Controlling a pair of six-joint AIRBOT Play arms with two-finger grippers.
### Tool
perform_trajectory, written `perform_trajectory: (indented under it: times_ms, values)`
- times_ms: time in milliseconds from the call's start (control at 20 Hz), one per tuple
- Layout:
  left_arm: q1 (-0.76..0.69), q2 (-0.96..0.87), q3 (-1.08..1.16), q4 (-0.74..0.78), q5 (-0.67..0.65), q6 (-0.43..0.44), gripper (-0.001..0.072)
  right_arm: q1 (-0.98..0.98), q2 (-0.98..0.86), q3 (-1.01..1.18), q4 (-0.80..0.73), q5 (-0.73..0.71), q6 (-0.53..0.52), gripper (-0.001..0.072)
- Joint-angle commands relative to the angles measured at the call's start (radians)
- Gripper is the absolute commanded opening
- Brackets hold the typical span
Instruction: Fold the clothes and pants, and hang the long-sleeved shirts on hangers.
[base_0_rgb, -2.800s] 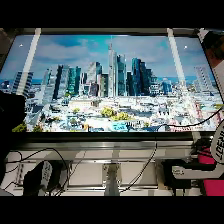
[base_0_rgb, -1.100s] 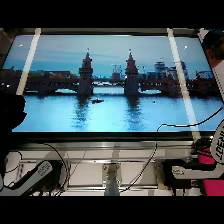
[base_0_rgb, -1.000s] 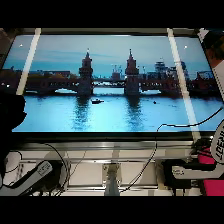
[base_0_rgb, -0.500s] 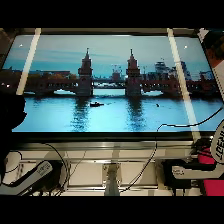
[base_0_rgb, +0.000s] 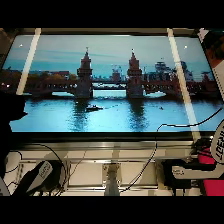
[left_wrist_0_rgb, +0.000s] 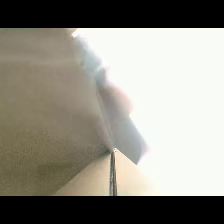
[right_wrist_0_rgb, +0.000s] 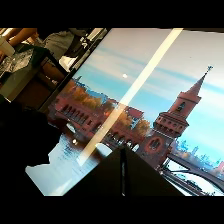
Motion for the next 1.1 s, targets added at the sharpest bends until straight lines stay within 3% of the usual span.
perform_trajectory:
  times_ms: [0, 50, 150, 350, 500, 650, 850, 1050]
  values:
    - [-0.137, 0.077, 0.073, -0.342, 0.073, 0.157, 0.0003, 0.000, 0.001, 0.001, 0.001, -0.001, 0.001, 0.0018]
    - [-0.213, 0.088, 0.118, -0.392, 0.074, 0.214, 0.0004, 0.000, 0.001, 0.001, 0.002, -0.002, 0.000, 0.0019]
    - [-0.379, 0.085, 0.231, -0.469, 0.097, 0.228, 0.0004, 0.000, 0.001, 0.001, 0.001, -0.002, 0.001, 0.0019]
    - [-0.728, 0.002, 0.517, -0.472, 0.124, 0.296, 0.0003, 0.000, 0.001, 0.001, 0.015, -0.012, 0.001, 0.0019]
    - [-0.902, -0.104, 0.739, -0.463, 0.123, 0.296, 0.0003, -0.004, 0.009, 0.002, 0.020, -0.014, -0.011, 0.0018]
    - [-0.981, -0.216, 0.913, -0.454, 0.087, 0.295, 0.0003, -0.061, 0.044, 0.002, -0.003, -0.034, -0.108, 0.0018]
    - [-1.032, -0.320, 0.971, -0.453, -0.050, 0.296, 0.0003, -0.193, 0.099, 0.001, -0.064, -0.079, -0.104, 0.0017]
    - [-1.040, -0.420, 0.970, -0.458, -0.303, 0.317, 0.0004, -0.341, 0.120, 0.001, -0.087, -0.078, -0.056, 0.0016]
